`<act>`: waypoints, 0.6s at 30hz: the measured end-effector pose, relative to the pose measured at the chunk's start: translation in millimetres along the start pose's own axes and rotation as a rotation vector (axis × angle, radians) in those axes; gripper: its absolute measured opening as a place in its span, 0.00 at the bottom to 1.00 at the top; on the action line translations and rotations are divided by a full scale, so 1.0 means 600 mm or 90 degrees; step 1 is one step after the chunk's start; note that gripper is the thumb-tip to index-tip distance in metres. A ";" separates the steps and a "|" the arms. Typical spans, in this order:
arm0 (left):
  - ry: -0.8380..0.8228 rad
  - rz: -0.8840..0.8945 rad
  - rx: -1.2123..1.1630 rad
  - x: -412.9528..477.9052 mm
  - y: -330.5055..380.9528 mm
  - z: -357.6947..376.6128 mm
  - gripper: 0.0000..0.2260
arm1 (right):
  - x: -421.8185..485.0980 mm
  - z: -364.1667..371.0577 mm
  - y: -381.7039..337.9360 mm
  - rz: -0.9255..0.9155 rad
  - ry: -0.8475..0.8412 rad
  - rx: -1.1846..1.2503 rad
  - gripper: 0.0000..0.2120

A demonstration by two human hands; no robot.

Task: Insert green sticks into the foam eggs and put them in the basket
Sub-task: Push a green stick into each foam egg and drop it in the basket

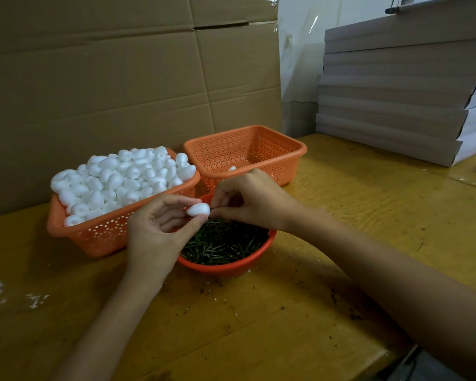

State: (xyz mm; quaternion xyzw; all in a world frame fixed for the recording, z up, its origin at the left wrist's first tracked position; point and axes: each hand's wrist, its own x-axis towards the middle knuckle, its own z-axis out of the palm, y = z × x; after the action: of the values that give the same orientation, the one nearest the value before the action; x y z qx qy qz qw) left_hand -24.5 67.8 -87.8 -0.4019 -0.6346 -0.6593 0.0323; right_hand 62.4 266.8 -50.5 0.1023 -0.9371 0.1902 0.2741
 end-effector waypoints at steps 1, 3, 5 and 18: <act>0.000 0.000 0.000 0.000 0.000 0.000 0.12 | 0.000 0.000 0.000 0.001 -0.002 -0.001 0.05; -0.001 -0.004 -0.005 0.001 -0.002 0.000 0.12 | 0.000 -0.002 0.000 0.004 -0.004 -0.001 0.05; 0.001 -0.005 -0.007 0.001 -0.004 0.000 0.12 | 0.000 -0.002 0.000 0.008 -0.006 0.000 0.05; 0.023 -0.022 -0.027 0.001 0.003 0.003 0.16 | -0.001 0.002 -0.009 0.058 -0.075 0.063 0.06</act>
State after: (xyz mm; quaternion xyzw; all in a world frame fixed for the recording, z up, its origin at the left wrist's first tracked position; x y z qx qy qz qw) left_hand -23.1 69.4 -86.4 -0.3798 -0.6266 -0.6801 0.0240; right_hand 63.8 261.4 -49.9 0.0842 -0.9448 0.2419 0.2045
